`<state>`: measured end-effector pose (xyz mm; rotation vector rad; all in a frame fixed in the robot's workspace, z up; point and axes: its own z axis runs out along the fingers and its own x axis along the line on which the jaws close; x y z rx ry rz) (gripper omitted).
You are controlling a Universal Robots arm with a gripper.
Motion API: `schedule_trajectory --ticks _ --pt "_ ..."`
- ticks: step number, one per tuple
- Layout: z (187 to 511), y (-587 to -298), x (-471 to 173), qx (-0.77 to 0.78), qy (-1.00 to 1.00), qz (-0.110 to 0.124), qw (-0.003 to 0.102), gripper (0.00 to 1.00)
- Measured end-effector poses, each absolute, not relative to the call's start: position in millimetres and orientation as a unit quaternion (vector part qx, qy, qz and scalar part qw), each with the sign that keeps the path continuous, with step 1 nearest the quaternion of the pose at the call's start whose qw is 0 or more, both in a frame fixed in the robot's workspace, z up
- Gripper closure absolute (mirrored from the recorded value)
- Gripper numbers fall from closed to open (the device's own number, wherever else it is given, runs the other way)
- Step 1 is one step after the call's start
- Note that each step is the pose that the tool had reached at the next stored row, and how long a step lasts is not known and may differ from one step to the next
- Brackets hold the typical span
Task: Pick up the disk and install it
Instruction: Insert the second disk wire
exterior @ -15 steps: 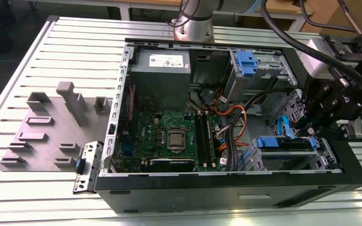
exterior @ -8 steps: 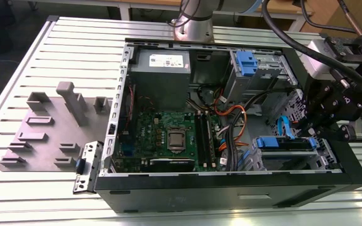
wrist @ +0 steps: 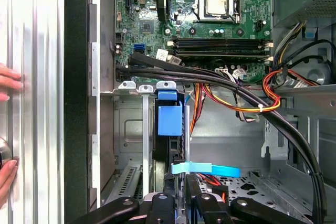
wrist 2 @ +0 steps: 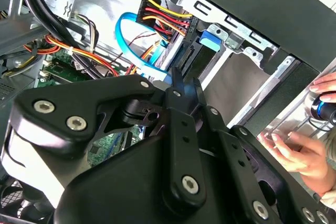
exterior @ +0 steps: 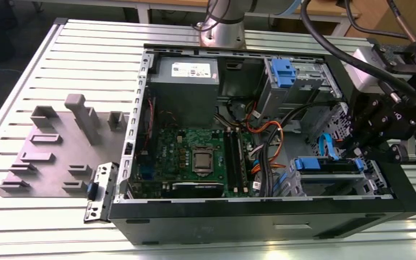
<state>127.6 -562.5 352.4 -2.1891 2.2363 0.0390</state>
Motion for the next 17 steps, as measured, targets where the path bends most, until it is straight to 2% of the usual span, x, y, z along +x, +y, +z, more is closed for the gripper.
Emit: schedule_trajectory --ticks 17 --pt "349.2 -562.5 132.1 -0.699 0.715 0.012 0.006 0.77"
